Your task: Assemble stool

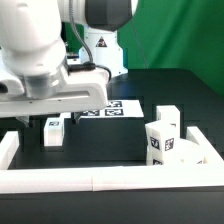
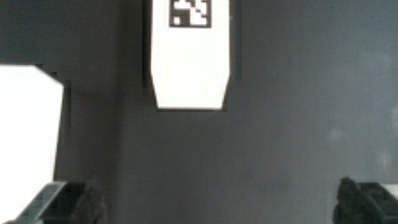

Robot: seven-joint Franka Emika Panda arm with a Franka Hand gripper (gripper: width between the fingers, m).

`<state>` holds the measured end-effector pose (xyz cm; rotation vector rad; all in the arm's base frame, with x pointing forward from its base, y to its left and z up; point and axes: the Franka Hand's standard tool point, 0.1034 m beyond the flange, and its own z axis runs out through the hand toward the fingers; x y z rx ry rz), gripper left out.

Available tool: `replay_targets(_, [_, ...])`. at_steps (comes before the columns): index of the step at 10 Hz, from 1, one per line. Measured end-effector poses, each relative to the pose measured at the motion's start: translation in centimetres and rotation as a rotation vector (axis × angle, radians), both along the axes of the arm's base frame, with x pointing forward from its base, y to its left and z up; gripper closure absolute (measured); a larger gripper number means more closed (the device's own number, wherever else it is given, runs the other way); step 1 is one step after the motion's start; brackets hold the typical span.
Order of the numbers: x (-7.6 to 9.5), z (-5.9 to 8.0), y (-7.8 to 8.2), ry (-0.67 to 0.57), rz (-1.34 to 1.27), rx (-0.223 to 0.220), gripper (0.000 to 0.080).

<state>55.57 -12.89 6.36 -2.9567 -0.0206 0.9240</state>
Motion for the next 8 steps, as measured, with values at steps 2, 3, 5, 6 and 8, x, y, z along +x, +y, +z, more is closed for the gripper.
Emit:
replay_targets(2, [0.0,-0.5,0.0,0.107,0.0,0.002,0.015])
replay_targets(3, [-1.1,-0.4,0.1,0.201,-0.004,0.006,0.015])
replay_targets(5, [-1.0,-1.1,-0.1,0.253,-0.005,0.002,0.015])
replay_targets(6, [-3.3,-1.2,0.0,0.35,-0.034,0.029,0.015])
replay_targets(8, [-3.7,-3.5,0.1,0.344,-0.029,0.018,0.015])
